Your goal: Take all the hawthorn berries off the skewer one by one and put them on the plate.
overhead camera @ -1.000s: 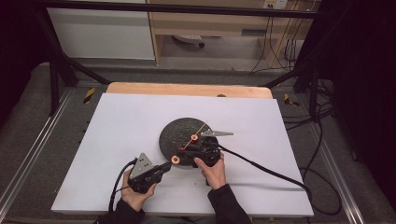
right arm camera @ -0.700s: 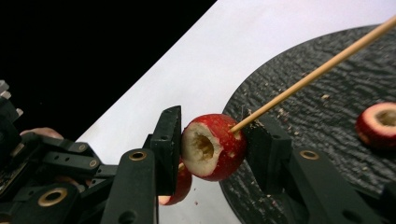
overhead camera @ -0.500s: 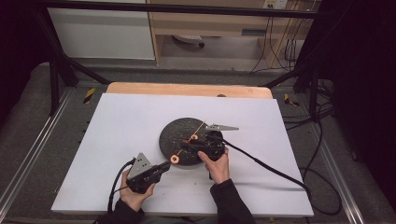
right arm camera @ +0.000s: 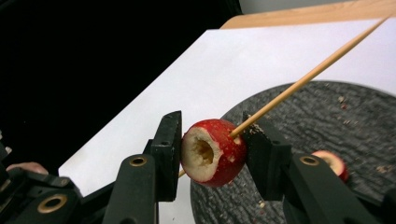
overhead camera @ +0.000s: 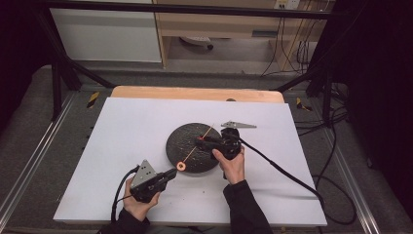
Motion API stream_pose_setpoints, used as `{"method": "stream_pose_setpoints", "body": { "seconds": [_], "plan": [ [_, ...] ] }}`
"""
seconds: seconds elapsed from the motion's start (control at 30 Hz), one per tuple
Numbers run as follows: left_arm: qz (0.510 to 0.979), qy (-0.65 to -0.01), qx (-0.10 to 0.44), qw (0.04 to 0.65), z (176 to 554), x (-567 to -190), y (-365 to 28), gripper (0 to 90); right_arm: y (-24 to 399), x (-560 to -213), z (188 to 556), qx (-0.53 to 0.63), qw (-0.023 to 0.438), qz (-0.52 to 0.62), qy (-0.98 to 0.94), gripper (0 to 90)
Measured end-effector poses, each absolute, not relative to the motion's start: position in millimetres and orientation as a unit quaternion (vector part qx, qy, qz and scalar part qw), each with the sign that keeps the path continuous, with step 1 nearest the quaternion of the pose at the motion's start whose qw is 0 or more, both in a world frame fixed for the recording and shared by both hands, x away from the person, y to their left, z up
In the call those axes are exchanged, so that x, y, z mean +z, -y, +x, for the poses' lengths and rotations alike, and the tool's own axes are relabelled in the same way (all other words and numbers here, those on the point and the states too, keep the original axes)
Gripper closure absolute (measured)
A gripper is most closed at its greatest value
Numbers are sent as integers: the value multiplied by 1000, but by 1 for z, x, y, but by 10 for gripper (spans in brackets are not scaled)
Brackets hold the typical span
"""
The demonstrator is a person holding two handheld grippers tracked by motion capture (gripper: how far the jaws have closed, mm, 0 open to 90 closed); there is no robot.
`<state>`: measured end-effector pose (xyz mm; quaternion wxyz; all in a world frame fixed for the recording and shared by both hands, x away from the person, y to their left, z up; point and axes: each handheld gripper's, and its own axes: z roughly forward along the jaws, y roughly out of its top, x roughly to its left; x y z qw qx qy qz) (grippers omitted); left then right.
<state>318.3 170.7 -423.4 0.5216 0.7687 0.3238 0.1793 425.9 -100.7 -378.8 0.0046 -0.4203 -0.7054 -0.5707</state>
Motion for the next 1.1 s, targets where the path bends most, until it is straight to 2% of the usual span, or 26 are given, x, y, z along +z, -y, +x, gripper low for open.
{"method": "stream_pose_setpoints", "body": {
  "seconds": [1.1],
  "plan": [
    [767,-322,182,525,316,-422,-176,881,143,-343,467,-568,-49,-458,682,601]
  ]
}}
